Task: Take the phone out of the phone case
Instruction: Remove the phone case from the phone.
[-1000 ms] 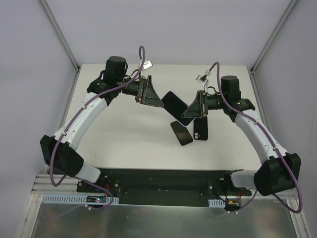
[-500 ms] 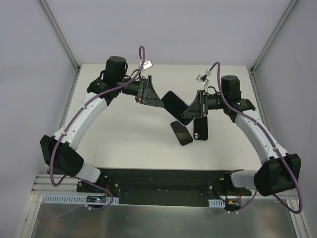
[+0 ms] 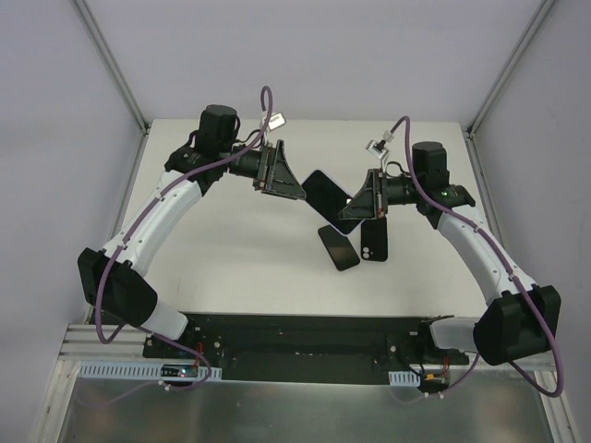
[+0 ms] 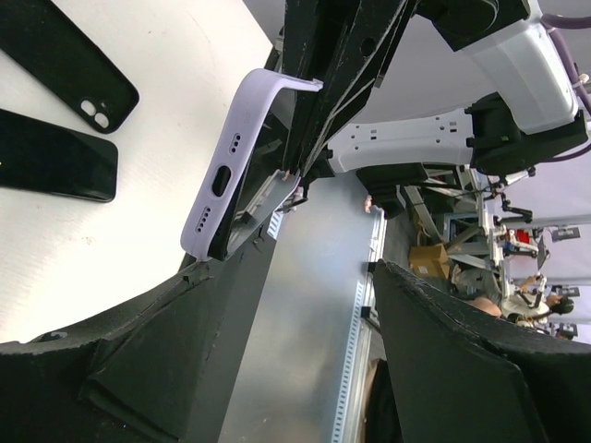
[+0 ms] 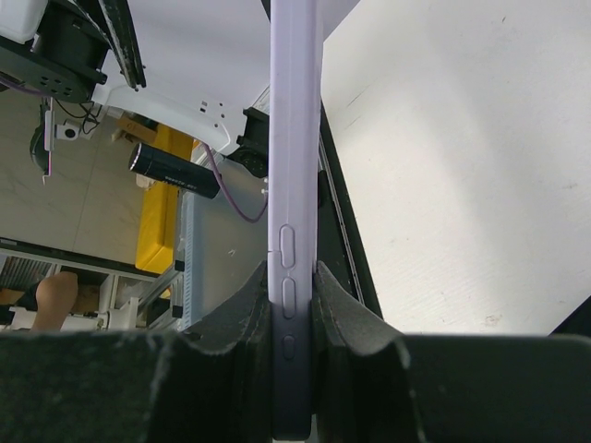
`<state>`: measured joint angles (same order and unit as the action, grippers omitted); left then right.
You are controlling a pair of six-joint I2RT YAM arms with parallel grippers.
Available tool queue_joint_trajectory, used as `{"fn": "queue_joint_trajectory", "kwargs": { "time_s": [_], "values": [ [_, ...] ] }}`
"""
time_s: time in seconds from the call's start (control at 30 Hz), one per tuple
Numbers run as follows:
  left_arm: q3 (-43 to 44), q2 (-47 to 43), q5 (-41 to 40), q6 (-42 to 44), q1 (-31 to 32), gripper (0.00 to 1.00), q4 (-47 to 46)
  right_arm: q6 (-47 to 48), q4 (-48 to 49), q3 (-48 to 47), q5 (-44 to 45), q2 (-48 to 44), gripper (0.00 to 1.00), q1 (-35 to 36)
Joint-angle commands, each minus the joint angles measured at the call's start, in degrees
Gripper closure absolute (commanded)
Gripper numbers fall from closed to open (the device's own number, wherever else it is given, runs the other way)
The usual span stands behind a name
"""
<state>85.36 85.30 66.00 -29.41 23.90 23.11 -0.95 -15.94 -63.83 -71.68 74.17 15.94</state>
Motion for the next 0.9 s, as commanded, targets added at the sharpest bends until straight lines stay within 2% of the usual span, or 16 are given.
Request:
{"fn": "queue_joint_trajectory", "kwargs": {
  "time_s": [0.0, 0.87],
  "values": [
    [2.4, 0.4, 1.2, 0.6, -0.6, 0.28, -1.6, -1.4, 4.7, 0.0, -4.3, -3.0, 1.00, -0.2],
    [2.7, -0.7, 1.9, 0.0, -0.6, 0.28, -2.4, -0.5, 4.3, 0.7, -3.2, -2.6, 1.00, -0.2]
  ]
}}
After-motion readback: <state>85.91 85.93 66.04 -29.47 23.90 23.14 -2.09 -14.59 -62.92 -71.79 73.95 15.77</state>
